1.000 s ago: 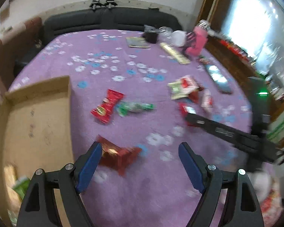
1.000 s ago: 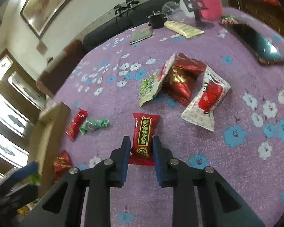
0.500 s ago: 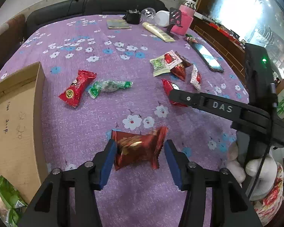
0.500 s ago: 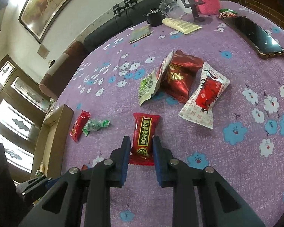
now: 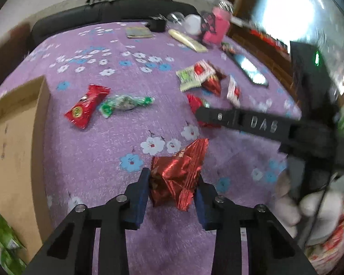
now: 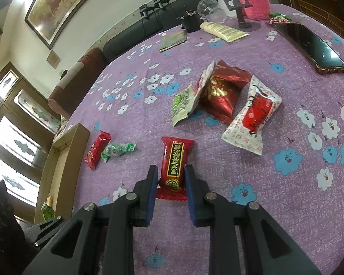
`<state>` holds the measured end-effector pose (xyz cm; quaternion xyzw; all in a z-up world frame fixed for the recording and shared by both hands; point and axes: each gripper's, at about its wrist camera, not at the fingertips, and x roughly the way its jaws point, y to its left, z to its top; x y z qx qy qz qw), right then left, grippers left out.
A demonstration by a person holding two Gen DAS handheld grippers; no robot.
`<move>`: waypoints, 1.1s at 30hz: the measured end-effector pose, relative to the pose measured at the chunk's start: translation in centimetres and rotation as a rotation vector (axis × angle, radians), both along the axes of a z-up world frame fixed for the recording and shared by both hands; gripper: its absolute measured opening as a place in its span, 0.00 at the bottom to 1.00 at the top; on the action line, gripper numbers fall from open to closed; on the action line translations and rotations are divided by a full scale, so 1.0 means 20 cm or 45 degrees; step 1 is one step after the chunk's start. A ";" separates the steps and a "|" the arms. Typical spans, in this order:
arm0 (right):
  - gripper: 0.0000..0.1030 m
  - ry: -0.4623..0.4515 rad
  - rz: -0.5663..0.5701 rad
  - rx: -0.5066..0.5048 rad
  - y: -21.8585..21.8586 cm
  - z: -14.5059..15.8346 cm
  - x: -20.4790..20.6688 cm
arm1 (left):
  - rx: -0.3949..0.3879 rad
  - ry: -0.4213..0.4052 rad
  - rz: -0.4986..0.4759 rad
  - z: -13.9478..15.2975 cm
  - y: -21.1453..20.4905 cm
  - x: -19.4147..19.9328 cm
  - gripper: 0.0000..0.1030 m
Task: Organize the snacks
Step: 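Carry both red snacks over the tray and open both tools to drop them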
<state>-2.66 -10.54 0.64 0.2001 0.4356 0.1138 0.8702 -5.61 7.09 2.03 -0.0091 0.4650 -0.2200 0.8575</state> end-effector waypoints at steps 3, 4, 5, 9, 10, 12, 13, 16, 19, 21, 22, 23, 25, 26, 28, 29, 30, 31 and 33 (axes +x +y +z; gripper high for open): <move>0.21 -0.020 0.016 -0.007 0.02 0.01 -0.01 | -0.074 -0.025 0.037 0.06 0.07 -0.04 0.35; 0.21 -0.028 0.021 -0.005 0.02 0.02 -0.01 | -0.099 -0.037 0.047 0.08 0.10 -0.06 0.35; 0.21 -0.036 0.027 -0.003 0.03 0.02 -0.02 | -0.132 -0.056 0.062 0.12 0.14 -0.09 0.35; 0.21 -0.062 0.033 -0.006 0.04 0.03 -0.02 | -0.208 -0.120 0.118 0.24 0.31 -0.18 0.36; 0.21 -0.067 0.032 -0.011 0.04 0.03 -0.03 | -0.222 -0.136 0.139 0.27 0.37 -0.20 0.36; 0.21 -0.084 0.031 -0.025 0.05 0.04 -0.04 | -0.241 -0.158 0.196 0.33 0.50 -0.21 0.36; 0.21 -0.096 0.031 -0.036 0.06 0.05 -0.04 | -0.246 -0.166 0.226 0.35 0.56 -0.21 0.36; 0.21 -0.107 0.043 -0.042 0.09 0.08 -0.06 | -0.227 -0.195 0.339 0.39 0.78 -0.23 0.36; 0.22 -0.145 0.099 -0.023 0.18 0.18 -0.11 | -0.189 -0.213 0.427 0.41 0.97 -0.24 0.36; 0.22 -0.166 0.167 -0.015 0.27 0.25 -0.13 | -0.168 -0.210 0.470 0.40 1.06 -0.21 0.36; 0.22 -0.175 0.216 -0.010 0.35 0.30 -0.14 | -0.167 -0.201 0.487 0.39 1.10 -0.20 0.36; 0.22 -0.181 0.255 -0.013 0.42 0.33 -0.15 | -0.170 -0.190 0.504 0.37 1.14 -0.17 0.36; 0.22 -0.185 0.328 -0.027 0.55 0.37 -0.15 | -0.180 -0.166 0.532 0.34 1.20 -0.14 0.36; 0.22 -0.176 0.368 -0.030 0.63 0.38 -0.14 | -0.177 -0.152 0.545 0.31 1.22 -0.11 0.36; 0.22 -0.153 0.426 -0.030 0.76 0.38 -0.13 | -0.162 -0.136 0.558 0.27 1.25 -0.10 0.36; 0.22 -0.141 0.451 -0.032 0.82 0.37 -0.13 | -0.157 -0.127 0.560 0.25 1.26 -0.09 0.36; 0.22 -0.131 0.478 -0.042 0.88 0.36 -0.12 | -0.153 -0.115 0.565 0.23 1.28 -0.07 0.36; 0.22 -0.121 0.506 -0.062 0.96 0.34 -0.12 | -0.153 -0.107 0.567 0.22 1.28 -0.06 0.36; 0.22 -0.100 0.543 -0.093 1.07 0.31 -0.12 | -0.158 -0.083 0.574 0.18 1.31 -0.02 0.36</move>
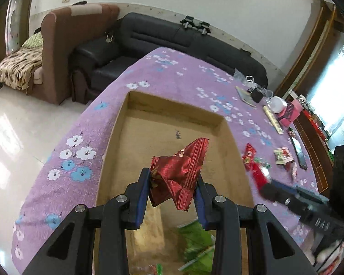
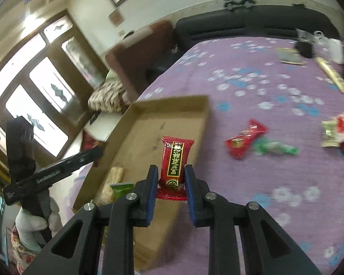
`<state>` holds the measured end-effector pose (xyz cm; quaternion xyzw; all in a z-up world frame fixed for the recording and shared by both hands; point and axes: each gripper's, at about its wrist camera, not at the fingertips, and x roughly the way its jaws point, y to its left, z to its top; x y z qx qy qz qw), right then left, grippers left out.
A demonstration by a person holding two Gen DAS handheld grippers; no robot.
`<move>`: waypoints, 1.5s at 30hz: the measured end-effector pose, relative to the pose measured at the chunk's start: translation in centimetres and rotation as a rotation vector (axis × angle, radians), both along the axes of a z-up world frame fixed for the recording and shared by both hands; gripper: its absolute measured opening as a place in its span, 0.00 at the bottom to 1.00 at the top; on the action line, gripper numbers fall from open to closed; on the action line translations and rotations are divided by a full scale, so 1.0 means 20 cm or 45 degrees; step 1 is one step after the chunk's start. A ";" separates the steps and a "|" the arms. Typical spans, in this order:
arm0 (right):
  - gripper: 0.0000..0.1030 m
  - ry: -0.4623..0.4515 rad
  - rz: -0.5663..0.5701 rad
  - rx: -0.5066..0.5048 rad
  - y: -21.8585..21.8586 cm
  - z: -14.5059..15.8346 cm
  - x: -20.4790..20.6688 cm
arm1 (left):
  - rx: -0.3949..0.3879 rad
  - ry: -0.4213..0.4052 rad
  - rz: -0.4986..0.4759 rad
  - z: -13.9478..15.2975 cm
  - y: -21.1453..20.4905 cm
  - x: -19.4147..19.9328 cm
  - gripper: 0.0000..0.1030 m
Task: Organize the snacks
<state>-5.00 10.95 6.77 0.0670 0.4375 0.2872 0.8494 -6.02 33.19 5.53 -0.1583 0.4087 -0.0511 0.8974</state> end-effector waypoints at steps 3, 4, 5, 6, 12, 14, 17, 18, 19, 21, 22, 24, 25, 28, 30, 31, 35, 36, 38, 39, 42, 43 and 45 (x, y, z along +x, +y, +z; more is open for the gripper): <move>0.22 0.026 0.031 -0.055 0.12 -0.06 0.02 | -0.016 0.030 0.010 -0.05 0.03 0.04 0.36; 0.22 0.035 0.039 -0.074 0.16 -0.09 0.03 | -0.020 0.039 0.014 -0.06 0.03 0.06 0.36; 0.22 0.041 0.044 -0.087 0.18 -0.10 0.04 | -0.024 0.046 0.017 -0.08 0.04 0.07 0.36; 0.22 0.047 0.048 -0.104 0.20 -0.12 0.05 | -0.027 0.050 0.018 -0.08 0.04 0.07 0.36; 0.23 0.075 0.052 -0.147 0.28 -0.19 0.07 | -0.047 0.054 0.021 -0.10 0.06 0.08 0.38; 0.24 0.074 0.047 -0.141 0.28 -0.19 0.07 | -0.056 0.050 0.019 -0.10 0.07 0.07 0.43; 0.29 0.062 0.050 -0.122 0.27 -0.17 0.06 | -0.075 0.041 0.027 -0.09 0.07 0.06 0.50; 0.29 0.053 0.049 -0.120 0.27 -0.16 0.06 | -0.081 0.036 0.036 -0.08 0.08 0.05 0.52; 0.29 0.045 0.049 -0.114 0.27 -0.15 0.05 | -0.086 0.029 0.043 -0.07 0.08 0.05 0.56; 0.30 0.028 0.042 -0.087 0.23 -0.10 0.05 | -0.102 0.001 0.060 -0.03 0.08 0.02 0.65; 0.31 0.020 0.035 -0.074 0.21 -0.08 0.04 | -0.116 -0.018 0.070 -0.01 0.09 0.01 0.70; 0.35 -0.003 0.007 -0.044 0.14 -0.03 0.04 | -0.142 -0.053 0.081 0.04 0.09 -0.03 0.74; 0.37 -0.017 -0.017 -0.030 0.09 0.00 0.04 | -0.154 -0.067 0.086 0.06 0.09 -0.04 0.76; 0.38 -0.058 -0.092 -0.003 -0.07 0.08 0.04 | -0.219 -0.118 0.085 0.13 0.08 -0.11 0.81; 0.40 -0.093 -0.163 -0.005 -0.21 0.12 0.05 | -0.272 -0.186 0.066 0.18 0.05 -0.18 0.81; 0.45 -0.117 -0.215 -0.020 -0.28 0.13 0.06 | -0.292 -0.214 0.054 0.20 0.03 -0.20 0.81; 0.54 -0.133 -0.406 -0.071 -0.58 0.11 0.11 | -0.423 -0.256 0.009 0.19 -0.04 -0.30 0.81; 0.54 -0.096 -0.460 -0.066 -0.67 0.08 0.13 | -0.446 -0.243 -0.007 0.17 -0.07 -0.31 0.81; 0.54 -0.027 -0.530 -0.041 -0.80 0.03 0.16 | -0.446 -0.224 -0.023 0.14 -0.13 -0.32 0.81; 0.54 -0.003 -0.540 -0.024 -0.83 0.00 0.17 | -0.438 -0.215 -0.030 0.13 -0.15 -0.33 0.81; 0.54 0.062 -0.547 0.006 -0.87 -0.07 0.22 | -0.382 -0.175 -0.064 0.10 -0.22 -0.33 0.81; 0.54 0.065 -0.532 -0.006 -0.85 -0.08 0.23 | -0.368 -0.161 -0.072 0.08 -0.24 -0.33 0.81; 0.54 0.063 -0.488 -0.051 -0.77 -0.09 0.28 | -0.366 -0.140 -0.077 0.06 -0.26 -0.33 0.81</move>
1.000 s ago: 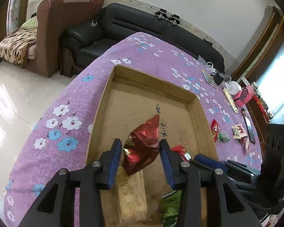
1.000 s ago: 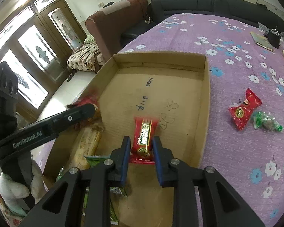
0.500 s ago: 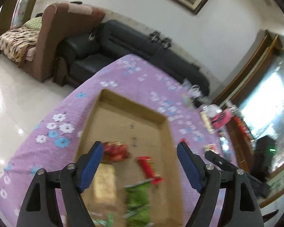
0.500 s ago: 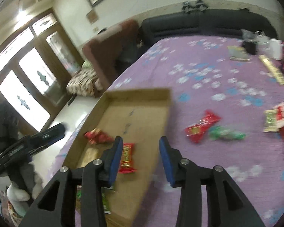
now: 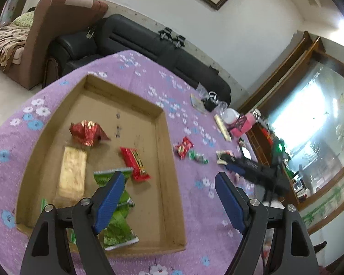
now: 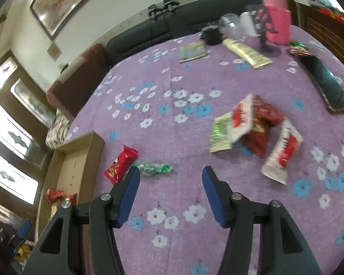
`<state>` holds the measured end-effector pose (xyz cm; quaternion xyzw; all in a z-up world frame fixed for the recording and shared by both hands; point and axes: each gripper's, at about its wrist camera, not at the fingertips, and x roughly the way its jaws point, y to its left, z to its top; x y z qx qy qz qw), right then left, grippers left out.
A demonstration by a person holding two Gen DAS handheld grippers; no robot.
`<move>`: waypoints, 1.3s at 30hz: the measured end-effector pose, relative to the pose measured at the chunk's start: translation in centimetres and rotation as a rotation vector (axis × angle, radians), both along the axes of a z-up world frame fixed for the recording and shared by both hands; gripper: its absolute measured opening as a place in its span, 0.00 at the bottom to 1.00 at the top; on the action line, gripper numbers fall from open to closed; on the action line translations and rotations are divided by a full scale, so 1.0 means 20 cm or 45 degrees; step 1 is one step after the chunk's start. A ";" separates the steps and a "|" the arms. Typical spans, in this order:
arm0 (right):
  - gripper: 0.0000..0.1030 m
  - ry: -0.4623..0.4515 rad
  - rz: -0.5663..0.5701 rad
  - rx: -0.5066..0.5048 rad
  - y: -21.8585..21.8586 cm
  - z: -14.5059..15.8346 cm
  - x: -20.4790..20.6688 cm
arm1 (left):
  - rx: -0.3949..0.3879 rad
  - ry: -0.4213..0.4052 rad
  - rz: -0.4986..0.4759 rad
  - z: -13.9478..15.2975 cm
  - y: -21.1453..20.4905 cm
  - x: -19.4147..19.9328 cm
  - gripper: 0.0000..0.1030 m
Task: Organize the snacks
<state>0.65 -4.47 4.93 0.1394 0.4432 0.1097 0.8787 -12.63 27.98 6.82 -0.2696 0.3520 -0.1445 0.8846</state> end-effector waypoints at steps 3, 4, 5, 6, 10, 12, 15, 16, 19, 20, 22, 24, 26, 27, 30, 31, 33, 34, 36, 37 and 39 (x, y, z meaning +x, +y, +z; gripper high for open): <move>0.54 0.003 0.057 -0.068 0.15 -0.02 0.09 | -0.006 0.019 0.009 -0.02 -0.01 -0.01 0.81; 0.54 0.006 0.067 -0.078 0.19 -0.03 0.13 | -0.004 0.022 0.011 -0.02 0.00 -0.01 0.81; 0.54 0.012 0.069 -0.089 0.24 -0.04 0.17 | -0.001 0.026 0.012 -0.02 -0.01 -0.02 0.81; 0.54 0.020 0.072 -0.103 0.28 -0.05 0.21 | 0.000 0.028 0.014 -0.02 -0.01 -0.03 0.81; 0.54 0.059 0.095 -0.194 0.42 -0.12 0.32 | -0.002 0.039 0.018 -0.03 0.00 -0.03 0.81; 0.48 0.100 0.165 -0.243 0.48 -0.16 0.33 | -0.004 0.047 0.018 -0.04 0.00 -0.03 0.81; 0.31 0.093 0.212 -0.370 0.50 -0.17 0.25 | -0.009 0.056 0.013 -0.06 0.01 -0.03 0.81; 0.31 0.114 0.236 -0.349 0.48 -0.17 0.21 | -0.009 0.057 0.010 -0.06 0.01 -0.03 0.81; 0.31 0.188 0.294 -0.297 0.38 -0.16 0.03 | -0.015 0.054 -0.011 -0.07 -0.01 -0.03 0.81; 0.31 0.218 0.324 -0.278 0.35 -0.16 -0.02 | -0.017 0.053 -0.019 -0.07 -0.01 -0.03 0.81; 0.32 0.283 0.413 -0.182 0.26 -0.14 -0.14 | -0.017 0.048 -0.035 -0.06 -0.03 -0.02 0.81; 0.32 0.231 0.382 -0.025 0.11 -0.08 -0.21 | -0.014 0.040 -0.055 -0.06 -0.06 -0.03 0.81; 0.39 0.142 0.296 -0.016 -0.02 -0.01 -0.25 | -0.001 0.030 -0.078 -0.04 -0.09 -0.03 0.81; 0.41 0.082 0.238 -0.051 -0.10 0.01 -0.27 | 0.013 0.026 -0.095 -0.04 -0.12 -0.04 0.81; 0.41 0.094 0.184 -0.060 -0.19 -0.01 -0.27 | 0.063 0.014 -0.143 -0.02 -0.20 -0.06 0.81; 0.41 0.112 0.180 -0.054 -0.20 -0.04 -0.27 | 0.079 0.010 -0.157 -0.01 -0.23 -0.06 0.81; 0.41 0.115 0.162 -0.044 -0.19 -0.08 -0.26 | 0.110 0.005 -0.197 0.00 -0.30 -0.07 0.81; 0.41 0.114 0.152 -0.028 -0.19 -0.08 -0.25 | 0.123 0.006 -0.217 0.00 -0.34 -0.08 0.81; 0.42 0.122 0.109 0.044 -0.15 -0.11 -0.17 | 0.159 0.006 -0.269 0.01 -0.42 -0.09 0.81; 0.44 0.125 0.083 0.078 -0.14 -0.12 -0.13 | 0.177 0.005 -0.294 0.01 -0.46 -0.10 0.81; 0.50 0.139 0.035 0.085 -0.08 -0.14 -0.06 | 0.221 0.000 -0.347 0.02 -0.55 -0.12 0.81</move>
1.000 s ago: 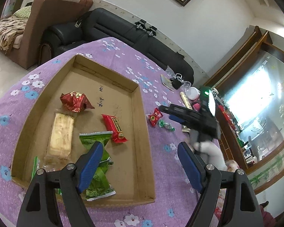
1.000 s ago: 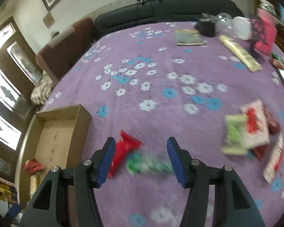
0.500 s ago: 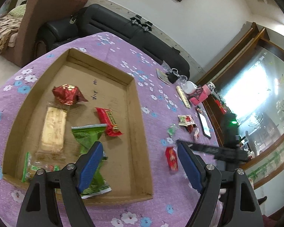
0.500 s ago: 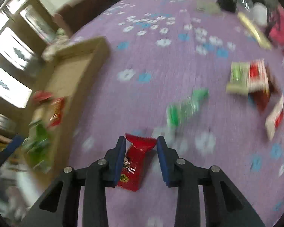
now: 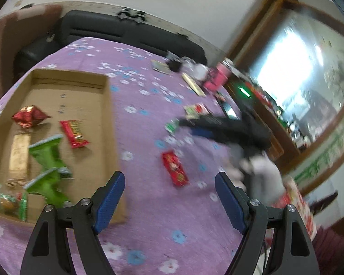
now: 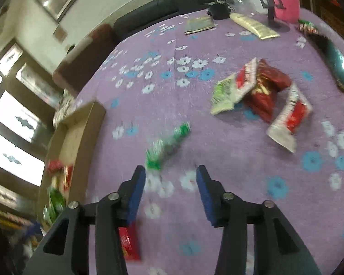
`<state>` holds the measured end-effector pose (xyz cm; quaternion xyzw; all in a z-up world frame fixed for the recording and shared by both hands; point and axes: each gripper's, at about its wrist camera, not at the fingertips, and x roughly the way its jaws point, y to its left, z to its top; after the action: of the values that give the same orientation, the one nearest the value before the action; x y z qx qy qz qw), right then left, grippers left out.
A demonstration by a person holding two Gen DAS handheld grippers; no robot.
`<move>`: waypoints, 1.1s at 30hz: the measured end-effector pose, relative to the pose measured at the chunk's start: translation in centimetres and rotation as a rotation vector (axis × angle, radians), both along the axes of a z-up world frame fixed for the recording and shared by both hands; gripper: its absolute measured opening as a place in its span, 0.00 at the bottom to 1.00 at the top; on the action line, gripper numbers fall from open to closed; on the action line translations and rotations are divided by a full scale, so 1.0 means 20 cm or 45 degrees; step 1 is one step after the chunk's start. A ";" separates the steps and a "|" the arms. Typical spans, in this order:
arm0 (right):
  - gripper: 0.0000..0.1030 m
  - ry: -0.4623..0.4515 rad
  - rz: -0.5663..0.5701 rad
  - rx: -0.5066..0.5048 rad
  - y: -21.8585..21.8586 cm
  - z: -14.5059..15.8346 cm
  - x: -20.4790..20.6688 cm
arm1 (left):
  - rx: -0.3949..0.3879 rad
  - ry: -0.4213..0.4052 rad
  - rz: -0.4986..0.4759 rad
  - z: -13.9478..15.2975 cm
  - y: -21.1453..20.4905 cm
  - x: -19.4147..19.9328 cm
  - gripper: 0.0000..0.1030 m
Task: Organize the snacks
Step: 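Grasp the clear green-wrapped candy with the right tool, then grasp the red candy packet on the cloth with the left tool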
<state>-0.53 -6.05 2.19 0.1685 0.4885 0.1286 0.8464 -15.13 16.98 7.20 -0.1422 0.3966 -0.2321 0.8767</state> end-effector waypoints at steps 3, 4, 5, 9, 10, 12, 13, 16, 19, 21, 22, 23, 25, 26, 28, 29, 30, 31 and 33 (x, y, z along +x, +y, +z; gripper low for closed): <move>0.50 0.005 -0.041 -0.059 0.08 -0.03 0.10 | 0.041 0.003 -0.051 0.00 -0.10 -0.03 0.81; 0.50 -0.023 -0.028 -0.130 0.13 -0.03 0.11 | 0.053 0.008 -0.061 0.00 -0.12 -0.03 0.81; 0.49 -0.028 0.005 -0.204 0.17 -0.03 0.13 | 0.067 0.014 -0.070 -0.01 -0.15 -0.04 0.81; 0.25 -0.081 0.098 -0.392 0.25 -0.04 0.06 | 0.098 0.030 -0.095 -0.03 -0.20 -0.04 0.81; 0.25 -0.077 0.107 -0.376 0.23 -0.04 0.04 | 0.104 0.033 -0.099 -0.04 -0.21 -0.03 0.81; 0.25 -0.076 0.106 -0.360 0.16 -0.04 -0.02 | 0.117 0.045 -0.106 -0.06 -0.24 -0.01 0.81; 0.25 -0.081 0.095 -0.356 0.12 -0.04 -0.05 | 0.122 0.051 -0.107 -0.07 -0.26 0.00 0.81; 0.25 -0.096 0.055 -0.298 -0.02 -0.04 -0.13 | 0.137 0.081 -0.100 -0.10 -0.31 0.06 0.81; 0.25 -0.126 0.015 -0.200 -0.15 -0.05 -0.18 | 0.150 0.090 -0.089 -0.13 -0.37 0.13 0.79; 0.25 -0.147 -0.004 -0.133 -0.21 -0.06 -0.20 | 0.179 0.102 -0.069 -0.16 -0.39 0.20 0.67; 0.25 -0.153 -0.015 -0.108 -0.23 -0.06 -0.21 | 0.192 0.115 -0.062 -0.17 -0.41 0.23 0.58; 0.25 -0.156 -0.022 -0.100 -0.24 -0.06 -0.21 | 0.208 0.123 -0.055 -0.18 -0.42 0.26 0.52; 0.25 -0.164 -0.020 -0.105 -0.24 -0.06 -0.22 | 0.253 0.126 -0.051 -0.21 -0.44 0.30 0.47; 0.25 -0.167 -0.018 -0.113 -0.23 -0.06 -0.22 | 0.282 0.126 -0.045 -0.22 -0.46 0.32 0.47; 0.25 -0.176 -0.004 -0.134 -0.21 -0.06 -0.22 | 0.339 0.130 -0.036 -0.26 -0.48 0.35 0.47; 0.25 -0.178 0.000 -0.138 -0.21 -0.06 -0.22 | 0.364 0.154 -0.045 -0.29 -0.50 0.37 0.47; 0.25 -0.180 0.005 -0.141 -0.20 -0.06 -0.23 | 0.385 0.120 -0.047 -0.30 -0.51 0.37 0.47; 0.25 -0.181 0.009 -0.141 -0.20 -0.06 -0.23 | 0.405 0.112 -0.057 -0.30 -0.52 0.37 0.47; 0.25 -0.191 0.011 -0.146 -0.20 -0.05 -0.23 | 0.418 0.105 -0.054 -0.29 -0.53 0.36 0.47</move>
<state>-5.21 -10.08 1.11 0.1074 0.4312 0.1163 0.8883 -7.98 6.36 1.35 0.0019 0.4676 -0.1769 0.8661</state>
